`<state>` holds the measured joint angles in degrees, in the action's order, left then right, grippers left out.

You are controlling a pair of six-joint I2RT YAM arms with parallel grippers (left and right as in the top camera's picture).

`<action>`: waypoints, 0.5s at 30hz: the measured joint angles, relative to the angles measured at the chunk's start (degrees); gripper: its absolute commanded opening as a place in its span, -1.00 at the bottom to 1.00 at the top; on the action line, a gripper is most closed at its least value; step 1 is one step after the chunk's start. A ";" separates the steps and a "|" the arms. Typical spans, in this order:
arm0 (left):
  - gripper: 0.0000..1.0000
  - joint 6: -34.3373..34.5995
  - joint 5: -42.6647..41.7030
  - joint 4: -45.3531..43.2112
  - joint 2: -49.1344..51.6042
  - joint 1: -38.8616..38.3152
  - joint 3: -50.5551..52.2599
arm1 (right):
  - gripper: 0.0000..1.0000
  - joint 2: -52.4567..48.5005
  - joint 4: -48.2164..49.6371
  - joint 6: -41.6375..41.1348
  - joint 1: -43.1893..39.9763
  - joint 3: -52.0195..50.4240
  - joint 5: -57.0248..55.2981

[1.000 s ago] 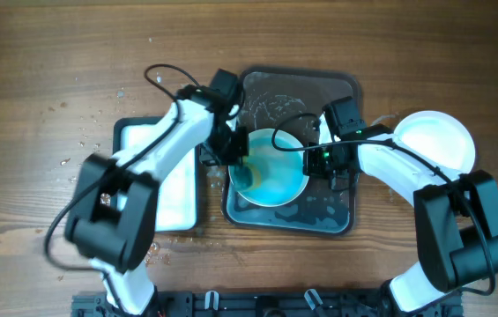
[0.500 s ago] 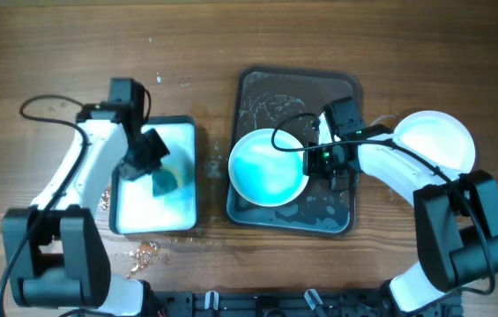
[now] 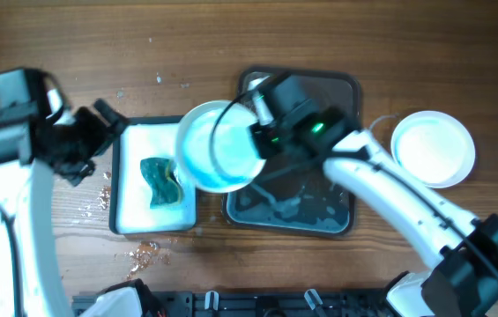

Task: Clean dirty plates on tray and stack at the side
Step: 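Lift the third plate with the right gripper and dip it in soapy tray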

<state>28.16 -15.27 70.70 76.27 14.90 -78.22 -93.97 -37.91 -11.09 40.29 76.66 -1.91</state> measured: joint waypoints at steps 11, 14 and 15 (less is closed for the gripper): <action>1.00 -0.02 -1.81 0.31 -12.04 5.75 -0.17 | -0.92 -6.71 25.09 16.11 24.24 0.31 -40.33; 1.00 -0.02 -1.81 0.26 -12.02 5.75 -0.17 | -0.91 -6.71 31.87 24.48 27.91 0.31 -51.39; 1.00 -0.02 -1.84 0.28 -12.02 5.75 -0.17 | -0.91 -6.71 34.80 27.54 28.96 0.28 -54.14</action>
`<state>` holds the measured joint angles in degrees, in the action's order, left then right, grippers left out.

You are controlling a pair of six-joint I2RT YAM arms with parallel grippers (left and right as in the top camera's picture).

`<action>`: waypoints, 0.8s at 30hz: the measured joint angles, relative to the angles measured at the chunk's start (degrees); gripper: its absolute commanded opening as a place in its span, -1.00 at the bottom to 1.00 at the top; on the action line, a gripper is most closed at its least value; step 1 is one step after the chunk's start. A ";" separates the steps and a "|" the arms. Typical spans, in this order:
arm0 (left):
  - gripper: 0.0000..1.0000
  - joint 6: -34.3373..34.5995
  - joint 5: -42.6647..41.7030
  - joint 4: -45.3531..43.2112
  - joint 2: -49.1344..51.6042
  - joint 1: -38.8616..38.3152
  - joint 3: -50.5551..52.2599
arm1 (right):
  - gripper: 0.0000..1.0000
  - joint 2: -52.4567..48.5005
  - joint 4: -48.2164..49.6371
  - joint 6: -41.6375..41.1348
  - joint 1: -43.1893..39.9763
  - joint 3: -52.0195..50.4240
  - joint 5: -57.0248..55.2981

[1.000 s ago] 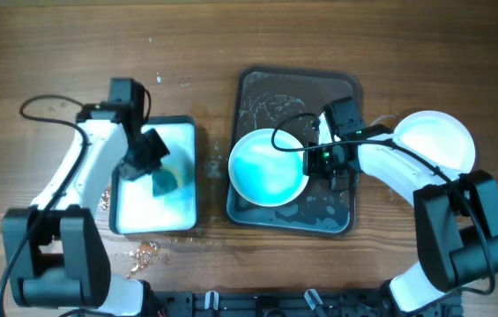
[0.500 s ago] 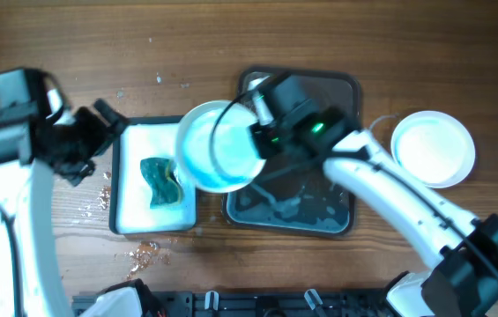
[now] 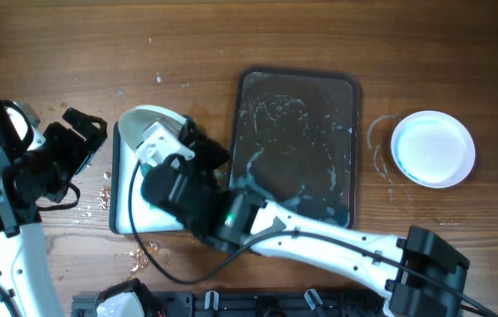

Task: Clean dirty plates on tray and stack at the side
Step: 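Lift the third plate with the right gripper and dip it in soapy tray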

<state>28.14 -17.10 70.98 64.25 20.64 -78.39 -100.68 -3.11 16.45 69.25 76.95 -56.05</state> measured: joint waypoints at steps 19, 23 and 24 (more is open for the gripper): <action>1.00 0.02 0.00 0.02 0.00 0.00 0.00 | -0.92 0.00 14.38 22.29 5.33 0.02 -11.98; 1.00 0.00 0.00 0.02 0.00 0.00 0.00 | -0.91 0.00 14.38 22.29 5.33 0.02 -11.98; 1.00 0.00 0.00 0.02 0.00 0.00 0.00 | -0.91 0.00 14.38 22.29 5.33 0.02 -11.98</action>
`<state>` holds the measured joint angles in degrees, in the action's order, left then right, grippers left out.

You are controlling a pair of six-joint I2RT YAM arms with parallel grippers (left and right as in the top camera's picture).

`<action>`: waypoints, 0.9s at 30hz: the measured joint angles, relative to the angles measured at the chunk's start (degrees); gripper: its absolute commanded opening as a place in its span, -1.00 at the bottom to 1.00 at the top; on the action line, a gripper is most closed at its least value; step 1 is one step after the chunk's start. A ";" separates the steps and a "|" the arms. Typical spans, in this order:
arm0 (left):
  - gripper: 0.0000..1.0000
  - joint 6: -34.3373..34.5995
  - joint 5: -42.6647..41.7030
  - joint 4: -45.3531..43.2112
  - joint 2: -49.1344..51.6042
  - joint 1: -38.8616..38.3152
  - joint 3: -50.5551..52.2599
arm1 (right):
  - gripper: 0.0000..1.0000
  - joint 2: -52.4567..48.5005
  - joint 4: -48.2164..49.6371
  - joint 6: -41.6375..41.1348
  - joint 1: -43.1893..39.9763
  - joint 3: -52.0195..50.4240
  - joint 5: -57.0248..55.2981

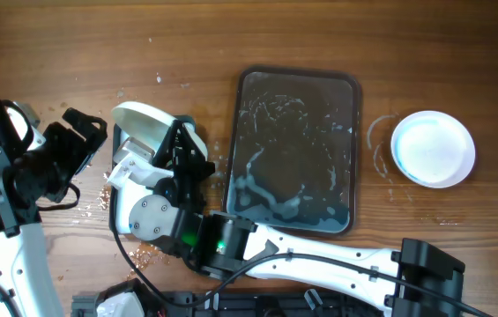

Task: Clean dirty plates on tray and stack at the side
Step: 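Lift the third plate with the right gripper and dip it in soapy tray, then carry the plate right and stack it on the other two plates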

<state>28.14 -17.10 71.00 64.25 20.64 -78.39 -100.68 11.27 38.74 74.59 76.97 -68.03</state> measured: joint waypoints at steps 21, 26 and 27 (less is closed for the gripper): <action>1.00 0.02 0.00 -0.02 0.00 0.00 0.00 | -0.91 18.93 -56.68 -59.93 -48.52 0.85 59.23; 1.00 0.02 0.00 0.02 0.00 0.00 0.00 | -0.91 14.38 -63.32 -63.21 -83.27 -0.24 69.44; 1.00 0.02 0.00 0.04 0.00 0.00 0.00 | -0.91 12.79 -64.02 -63.21 -88.26 -0.33 70.73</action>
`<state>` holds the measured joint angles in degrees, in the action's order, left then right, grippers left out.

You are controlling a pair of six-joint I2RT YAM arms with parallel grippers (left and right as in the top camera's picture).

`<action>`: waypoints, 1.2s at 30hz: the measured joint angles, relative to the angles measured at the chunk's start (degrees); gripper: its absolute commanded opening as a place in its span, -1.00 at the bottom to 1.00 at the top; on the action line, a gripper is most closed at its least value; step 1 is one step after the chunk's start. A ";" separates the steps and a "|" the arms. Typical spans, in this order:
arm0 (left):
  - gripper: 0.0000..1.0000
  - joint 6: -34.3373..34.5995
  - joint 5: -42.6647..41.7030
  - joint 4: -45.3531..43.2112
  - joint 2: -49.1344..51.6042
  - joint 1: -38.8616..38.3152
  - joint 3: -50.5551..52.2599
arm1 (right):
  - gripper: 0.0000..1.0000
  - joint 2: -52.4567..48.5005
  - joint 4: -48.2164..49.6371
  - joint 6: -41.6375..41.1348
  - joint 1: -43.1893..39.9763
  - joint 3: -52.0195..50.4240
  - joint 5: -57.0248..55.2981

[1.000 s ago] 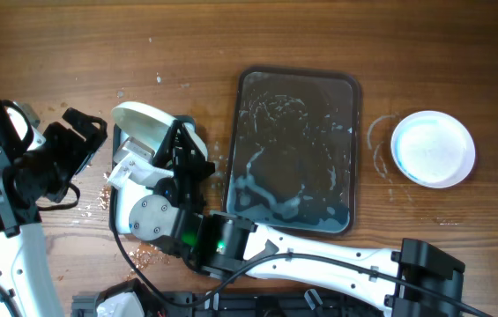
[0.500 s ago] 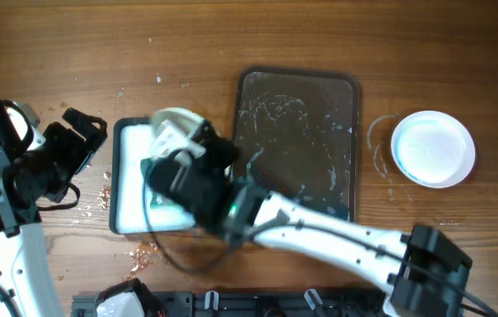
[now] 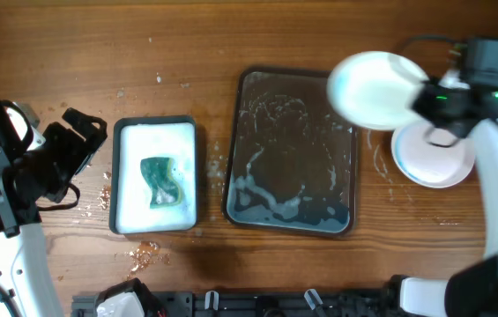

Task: Clean dirty plates on tray and stack at the side

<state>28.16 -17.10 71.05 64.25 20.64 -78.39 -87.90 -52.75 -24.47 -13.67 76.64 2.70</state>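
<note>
My right gripper (image 3: 423,95) is shut on the rim of a pale, wet plate (image 3: 370,88). It holds the plate in the air over the far right corner of the dark tray (image 3: 293,207). Soapy water lies in the tray, and no plates rest in it. A white plate (image 3: 425,157) sits on the table right of the tray, partly under my right arm. My left gripper (image 3: 74,157) is open beside the left side of the white tub (image 3: 189,176) and holds nothing.
A green sponge (image 3: 161,180) lies in foam inside the white tub. Water drops and suds speckle the wood around the tub and between tray and white plate. A black rail runs along the near table edge (image 3: 257,304).
My right arm was over the tub at the left with the plate tilted at the tub's far end. Now it holds the plate at the right, by the white plate. The left arm has not moved.
At first my right gripper held the plate between tub and tray, with my left gripper at the tub's corner. Then the plate was down in the tub and my left arm stood farther left. Later it was tilted at the tub's far end, and now it is over the tray's right corner.
</note>
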 measured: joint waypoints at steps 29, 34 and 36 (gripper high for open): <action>1.00 0.00 0.00 -0.02 0.00 0.00 0.00 | 1.00 41.29 -9.11 9.33 20.74 -1.07 24.13; 1.00 -0.02 -0.02 -0.02 0.00 0.00 0.00 | 0.99 55.08 0.15 21.31 19.63 -9.77 11.39; 1.00 0.00 -0.07 0.02 0.00 0.00 0.00 | 1.00 62.23 5.18 23.12 17.14 -18.38 9.33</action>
<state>28.16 -17.17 71.07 64.25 20.64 -78.39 -25.67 -47.57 -1.34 3.46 58.26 12.03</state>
